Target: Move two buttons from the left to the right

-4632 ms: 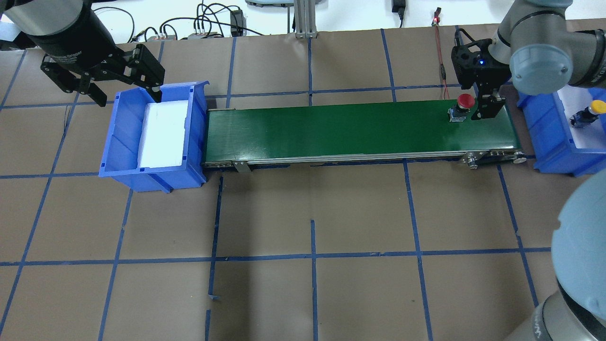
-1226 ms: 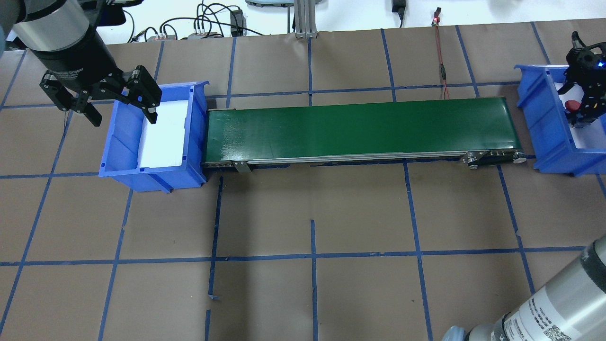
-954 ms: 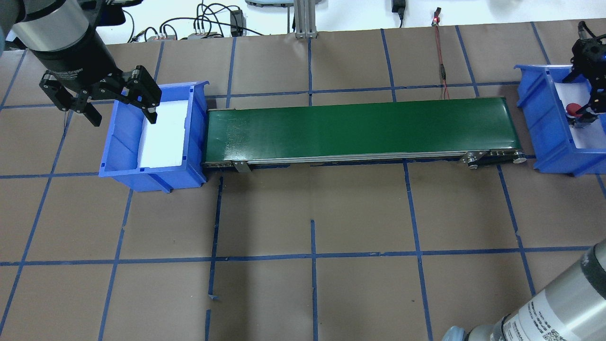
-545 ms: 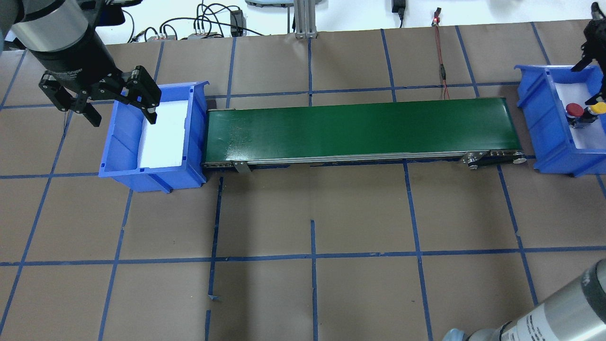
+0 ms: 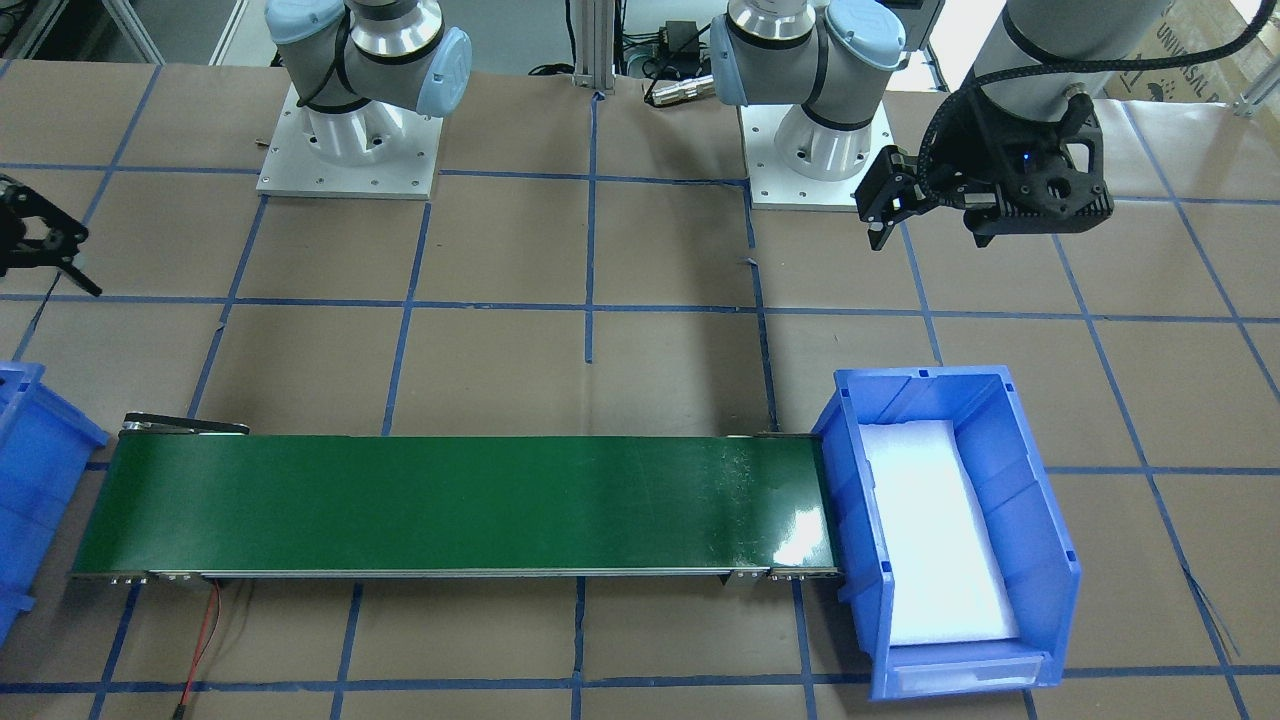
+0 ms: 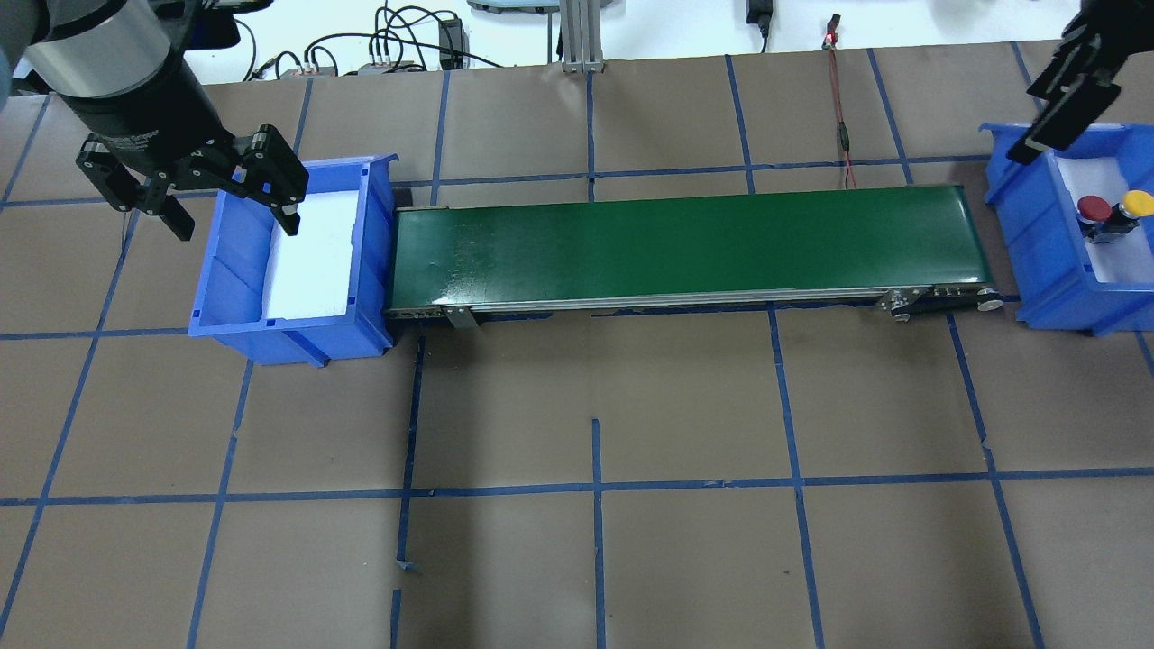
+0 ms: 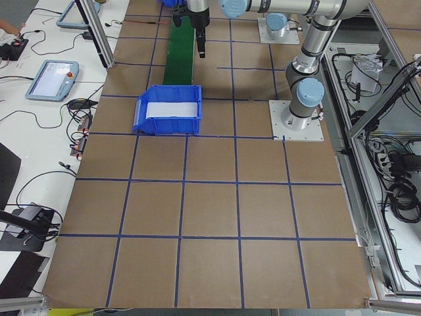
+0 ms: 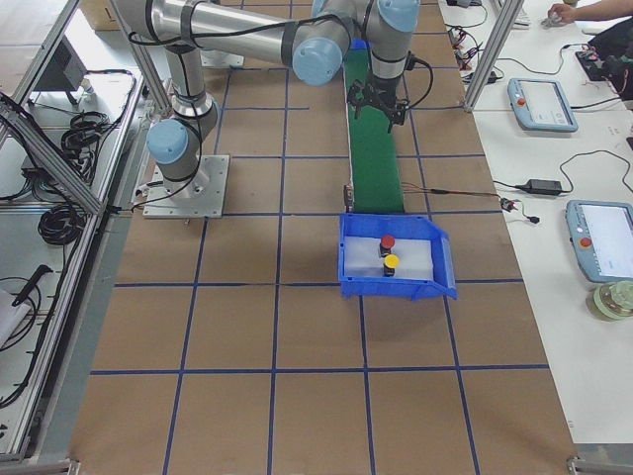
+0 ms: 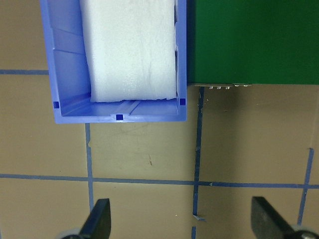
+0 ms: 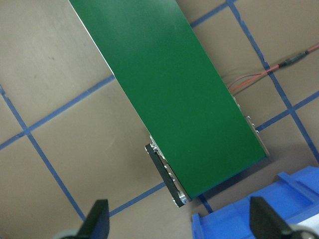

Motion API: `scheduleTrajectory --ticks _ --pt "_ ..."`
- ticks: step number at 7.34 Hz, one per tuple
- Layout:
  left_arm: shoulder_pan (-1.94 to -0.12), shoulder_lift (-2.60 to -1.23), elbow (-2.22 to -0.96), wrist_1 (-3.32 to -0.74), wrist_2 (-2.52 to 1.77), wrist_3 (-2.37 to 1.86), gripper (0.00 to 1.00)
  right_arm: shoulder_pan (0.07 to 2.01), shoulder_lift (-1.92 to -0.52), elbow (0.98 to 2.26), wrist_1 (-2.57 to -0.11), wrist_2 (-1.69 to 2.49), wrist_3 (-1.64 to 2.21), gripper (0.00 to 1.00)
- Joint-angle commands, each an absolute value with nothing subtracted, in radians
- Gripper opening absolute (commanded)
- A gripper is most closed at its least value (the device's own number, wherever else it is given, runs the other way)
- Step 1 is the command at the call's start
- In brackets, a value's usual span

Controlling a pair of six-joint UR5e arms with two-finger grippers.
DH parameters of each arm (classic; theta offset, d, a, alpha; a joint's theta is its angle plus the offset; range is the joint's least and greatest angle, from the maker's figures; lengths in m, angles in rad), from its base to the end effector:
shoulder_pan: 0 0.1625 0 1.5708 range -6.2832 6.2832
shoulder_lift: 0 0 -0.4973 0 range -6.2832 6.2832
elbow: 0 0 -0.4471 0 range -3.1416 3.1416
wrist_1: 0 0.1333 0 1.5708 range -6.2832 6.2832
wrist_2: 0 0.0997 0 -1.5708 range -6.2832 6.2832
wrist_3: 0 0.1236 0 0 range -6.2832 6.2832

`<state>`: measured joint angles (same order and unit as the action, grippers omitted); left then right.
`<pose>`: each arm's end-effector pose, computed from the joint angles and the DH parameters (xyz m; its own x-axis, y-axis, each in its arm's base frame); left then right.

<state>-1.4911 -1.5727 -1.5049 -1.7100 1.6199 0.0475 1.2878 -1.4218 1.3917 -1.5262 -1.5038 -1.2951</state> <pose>-0.0841 -0.5457 0.5578 -0.9986 -0.0286 -0.0453 -0.0320 0.9965 0.0774 -0.0368 -0.6335 0.5430 -0.5294 -0.8478 -0.0322 -0.8456 0.5303 -0.0605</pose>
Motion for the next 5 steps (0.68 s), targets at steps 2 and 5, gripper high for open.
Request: scheduleTrajectory --ticks 2,5 --pt "-1.491 -1.569 -1.506 -1.715 1.620 0.048 1.00 1.543 -1.430 1.393 -1.545 -1.509 -0.814 1.00" --pt "-1.491 -1.557 -1.519 -1.715 1.620 0.046 1.00 1.609 -1.436 1.390 -1.542 -1.514 -0.348 1.00"
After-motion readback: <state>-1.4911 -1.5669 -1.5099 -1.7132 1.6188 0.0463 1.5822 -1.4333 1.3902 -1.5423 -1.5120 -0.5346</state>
